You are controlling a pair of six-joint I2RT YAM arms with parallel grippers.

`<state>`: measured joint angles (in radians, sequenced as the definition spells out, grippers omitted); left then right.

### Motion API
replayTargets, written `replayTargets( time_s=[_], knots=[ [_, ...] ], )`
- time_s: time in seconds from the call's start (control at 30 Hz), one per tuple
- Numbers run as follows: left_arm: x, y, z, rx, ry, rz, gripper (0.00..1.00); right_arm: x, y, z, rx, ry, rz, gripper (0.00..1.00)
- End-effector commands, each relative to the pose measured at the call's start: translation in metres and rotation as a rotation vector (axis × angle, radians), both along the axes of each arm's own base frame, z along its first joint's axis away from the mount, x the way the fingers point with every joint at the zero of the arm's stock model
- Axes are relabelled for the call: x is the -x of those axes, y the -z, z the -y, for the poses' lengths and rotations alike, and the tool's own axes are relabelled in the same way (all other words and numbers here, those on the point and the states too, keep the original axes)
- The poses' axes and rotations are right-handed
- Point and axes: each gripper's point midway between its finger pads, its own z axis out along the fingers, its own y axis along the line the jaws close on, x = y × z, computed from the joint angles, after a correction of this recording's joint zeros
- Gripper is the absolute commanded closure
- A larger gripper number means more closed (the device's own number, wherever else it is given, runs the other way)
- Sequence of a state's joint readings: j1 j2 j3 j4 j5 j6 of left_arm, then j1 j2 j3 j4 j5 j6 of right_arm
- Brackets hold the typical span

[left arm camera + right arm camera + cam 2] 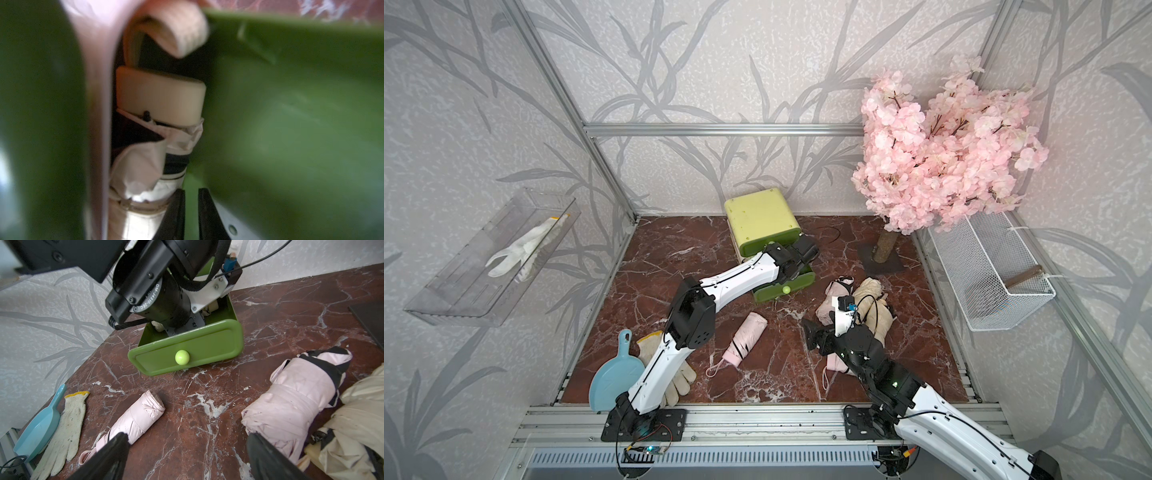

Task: Place the umbrella in the drawer by color
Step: Place the umbrella in the drawer.

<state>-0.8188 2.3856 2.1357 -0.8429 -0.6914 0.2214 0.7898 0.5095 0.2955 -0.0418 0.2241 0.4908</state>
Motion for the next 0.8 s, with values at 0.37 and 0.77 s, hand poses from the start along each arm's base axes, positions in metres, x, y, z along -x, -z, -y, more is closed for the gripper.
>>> replayTargets(
  time_s=[0.37, 0.77],
  knots=[
    [-0.001, -0.053, 0.006, 0.119, 0.01, 0.036, 0.68, 0.002, -0.004, 0.015, 0.018, 0.044, -0.002, 0.06],
    [0.029, -0.15, 0.028, 0.43, 0.062, 0.036, 0.52, 0.0, 0.014, 0.083, 0.201, 0.336, -0.158, 0.04]
  ],
)
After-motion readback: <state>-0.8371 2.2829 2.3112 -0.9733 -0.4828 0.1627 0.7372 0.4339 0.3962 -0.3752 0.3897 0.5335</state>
